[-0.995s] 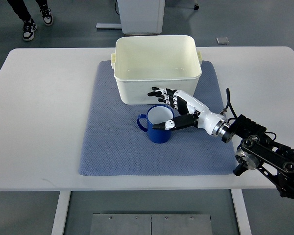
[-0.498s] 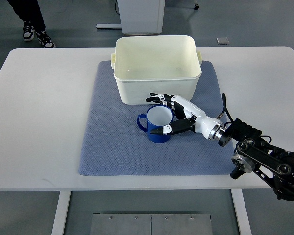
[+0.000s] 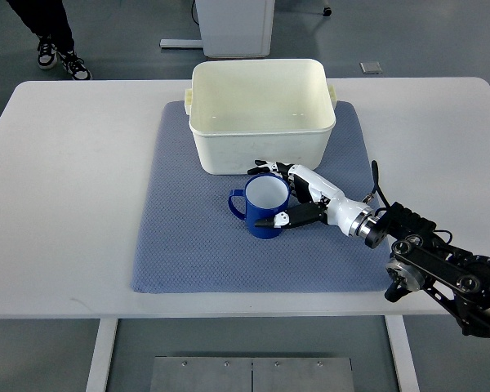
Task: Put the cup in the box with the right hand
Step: 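Lift the blue mug with the right hand up above the tub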
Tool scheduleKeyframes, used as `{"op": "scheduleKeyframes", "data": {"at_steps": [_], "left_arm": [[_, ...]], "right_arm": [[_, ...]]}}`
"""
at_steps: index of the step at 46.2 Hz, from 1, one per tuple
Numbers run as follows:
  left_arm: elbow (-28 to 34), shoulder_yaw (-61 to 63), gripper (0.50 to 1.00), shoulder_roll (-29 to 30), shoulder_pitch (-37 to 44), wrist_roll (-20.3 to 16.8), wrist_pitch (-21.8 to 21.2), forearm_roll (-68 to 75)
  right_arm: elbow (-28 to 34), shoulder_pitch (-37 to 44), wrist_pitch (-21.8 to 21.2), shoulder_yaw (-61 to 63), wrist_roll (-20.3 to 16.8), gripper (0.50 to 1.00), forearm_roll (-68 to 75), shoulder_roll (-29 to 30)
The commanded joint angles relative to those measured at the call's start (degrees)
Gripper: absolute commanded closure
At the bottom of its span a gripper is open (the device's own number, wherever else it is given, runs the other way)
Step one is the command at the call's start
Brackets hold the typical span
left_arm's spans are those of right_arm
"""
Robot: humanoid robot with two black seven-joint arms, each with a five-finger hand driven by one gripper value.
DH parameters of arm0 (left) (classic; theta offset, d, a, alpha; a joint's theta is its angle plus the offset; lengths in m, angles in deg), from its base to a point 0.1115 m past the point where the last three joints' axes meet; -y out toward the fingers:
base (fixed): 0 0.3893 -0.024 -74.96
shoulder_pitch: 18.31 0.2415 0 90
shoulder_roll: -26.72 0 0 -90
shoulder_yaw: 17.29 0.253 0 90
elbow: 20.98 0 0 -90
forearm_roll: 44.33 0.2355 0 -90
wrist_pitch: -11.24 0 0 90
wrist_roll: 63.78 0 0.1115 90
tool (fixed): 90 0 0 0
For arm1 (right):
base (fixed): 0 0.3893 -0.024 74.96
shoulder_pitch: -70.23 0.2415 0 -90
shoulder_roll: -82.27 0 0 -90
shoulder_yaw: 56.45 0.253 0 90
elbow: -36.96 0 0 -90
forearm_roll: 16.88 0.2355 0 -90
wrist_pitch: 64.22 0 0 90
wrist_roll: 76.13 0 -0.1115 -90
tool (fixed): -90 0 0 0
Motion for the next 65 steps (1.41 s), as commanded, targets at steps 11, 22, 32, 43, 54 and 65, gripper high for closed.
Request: {"op": "scheduleKeyframes", "data": {"at_steps": [11, 22, 32, 43, 54, 65], "left_arm": [[0.0, 0.1, 0.500, 0.0, 0.0, 0.0, 0.0, 0.0], [0.0, 0.0, 0.500, 0.0, 0.0, 0.0, 0.0, 0.0], [0.0, 0.1, 0.500, 0.0, 0.0, 0.0, 0.0, 0.0], [0.0, 0.1, 0.500, 0.0, 0.0, 0.0, 0.0, 0.0], [0.0, 0.0, 0.500, 0.0, 0.0, 0.0, 0.0, 0.0], [0.0, 0.0, 0.500, 0.0, 0.0, 0.0, 0.0, 0.0]], "right_arm": [[-1.3, 0.0, 0.9, -1.9, 1.7, 0.567, 0.1, 0.0], [-1.4, -0.4, 0.9, -2.2, 2.8, 0.722, 0.1, 0.0], [-1.4, -0.2, 0.9, -3.5, 2.7, 1.000, 0.1, -0.2], [-0.8, 0.0, 2.8, -3.5, 4.7, 1.000, 0.2, -0.5], [1.6, 0.8, 3.9, -3.3, 6.6, 1.000, 0.3, -3.4], [6.8, 1.1, 4.0, -3.1, 6.8, 1.000, 0.4, -9.9]]}}
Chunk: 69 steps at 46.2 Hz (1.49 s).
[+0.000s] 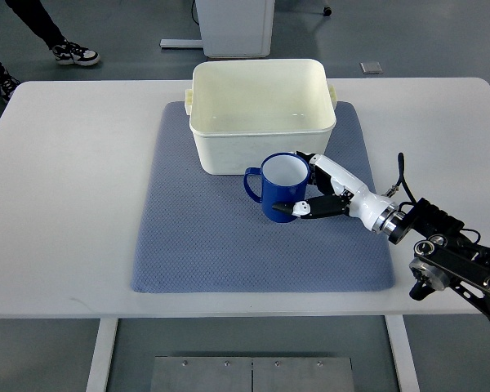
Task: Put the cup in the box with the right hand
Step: 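Lift the blue mug with the right hand up above the tub, then move the held mug over the tub's center and lower it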
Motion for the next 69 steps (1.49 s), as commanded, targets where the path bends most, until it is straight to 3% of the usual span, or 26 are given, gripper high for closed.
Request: {"op": "scheduleKeyframes", "data": {"at_steps": [1, 19, 34, 46, 69], "left_arm": [[0.0, 0.0, 0.500, 0.0, 0.0, 0.0, 0.0, 0.1], [0.0, 0.0, 0.500, 0.0, 0.0, 0.0, 0.0, 0.0], [0.0, 0.0, 0.500, 0.0, 0.0, 0.0, 0.0, 0.0], [0.0, 0.0, 0.500, 0.0, 0.0, 0.0, 0.0, 0.1], [0.0, -0.1, 0.500, 0.0, 0.0, 0.0, 0.0, 0.0]], "right_arm": [[1.8, 0.0, 0.1, 0.1, 0.1, 1.000, 0.1, -2.4], [11.0, 2.8, -0.3, 3.0, 0.6, 1.000, 1.2, -12.4], [11.0, 8.9, -1.2, 8.6, -5.8, 1.000, 3.0, -11.7], [5.2, 13.5, 1.5, 9.2, -9.8, 1.000, 2.9, -6.4], [-10.5, 18.5, 5.2, 8.5, -11.2, 1.000, 2.9, 4.1]]}}
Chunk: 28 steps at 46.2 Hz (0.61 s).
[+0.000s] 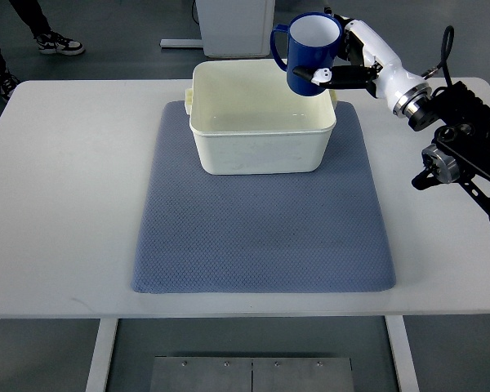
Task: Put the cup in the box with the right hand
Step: 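Move the held mug over the tub's center and lower it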
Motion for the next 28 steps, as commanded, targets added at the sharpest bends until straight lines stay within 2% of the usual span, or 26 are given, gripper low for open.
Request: {"op": "scheduleKeyframes", "data": {"at_steps": [1, 28], "left_arm": [[0.0, 0.0, 0.500, 0.0, 0.0, 0.0, 0.0, 0.0], [0.0, 0.0, 0.500, 0.0, 0.0, 0.0, 0.0, 0.0]], "right_arm": [[-2.6, 0.7, 0.1, 0.0, 0.0, 1.000, -0.1, 1.9], [-14.2, 1.4, 1.8, -2.7, 0.4, 1.000, -0.1, 10.9]]}}
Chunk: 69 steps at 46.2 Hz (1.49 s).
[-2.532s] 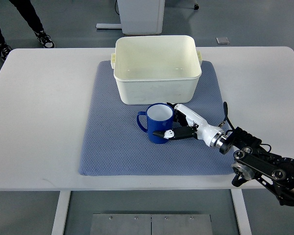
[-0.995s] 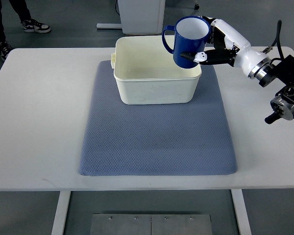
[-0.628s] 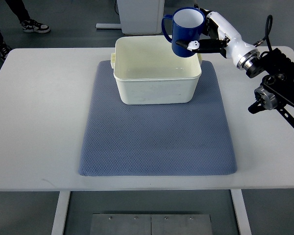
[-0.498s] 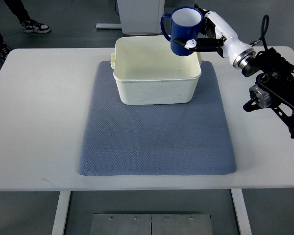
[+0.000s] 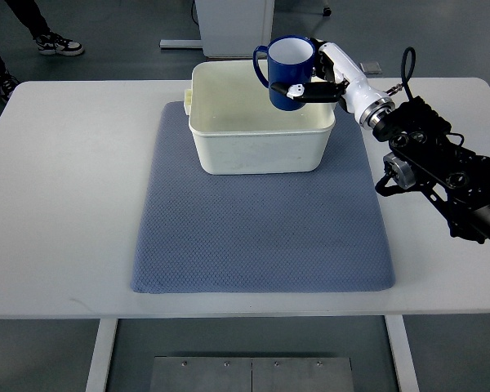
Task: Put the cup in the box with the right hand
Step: 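Move the held mug over the tub's center and lower it, then open the right hand to release the mug into the tub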
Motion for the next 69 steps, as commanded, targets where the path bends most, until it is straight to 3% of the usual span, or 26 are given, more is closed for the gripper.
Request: {"op": "scheduleKeyframes", "data": {"at_steps": [1, 25, 26, 27, 28, 32, 37, 42, 69], "left_arm": [[0.0, 0.0, 0.500, 0.0, 0.0, 0.0, 0.0, 0.0], [0.0, -0.1, 0.500, 0.0, 0.0, 0.0, 0.0, 0.0], [0.0, 0.0, 0.500, 0.0, 0.0, 0.0, 0.0, 0.0], [0.0, 0.0, 0.500, 0.0, 0.0, 0.0, 0.0, 0.0], [0.0, 0.0, 0.500, 0.0, 0.0, 0.0, 0.0, 0.0], [0.0, -0.1, 0.500, 0.0, 0.0, 0.0, 0.0, 0.1], [0.0, 0.0, 0.500, 0.0, 0.0, 0.0, 0.0, 0.0], [0.0, 0.0, 0.500, 0.0, 0.0, 0.0, 0.0, 0.0], [0.0, -0.1, 0.500, 0.0, 0.0, 0.0, 0.0, 0.1]], "right_arm": [[-1.0, -0.1, 0.0, -0.2, 0.2, 1.000, 0.0, 0.9], [-2.2, -0.9, 0.1, -1.9, 0.9, 1.000, 0.1, 1.7], [-2.2, -0.9, 0.1, -1.9, 0.8, 0.930, 0.1, 1.7], [-2.2, -0.9, 0.1, -1.9, 0.9, 0.788, 0.1, 1.7], [-2.2, -0.9, 0.1, -1.9, 0.9, 0.698, 0.2, 1.7], [-2.2, -0.9, 0.1, -1.9, 0.9, 0.678, 0.1, 1.8], [-2.2, -0.8, 0.1, -1.9, 0.8, 0.618, 0.2, 1.8], [-2.1, -0.8, 0.1, -1.8, 0.8, 0.519, 0.4, 1.7], [1.5, 0.0, -0.1, -1.8, 0.2, 0.505, 0.9, -1.1]]}}
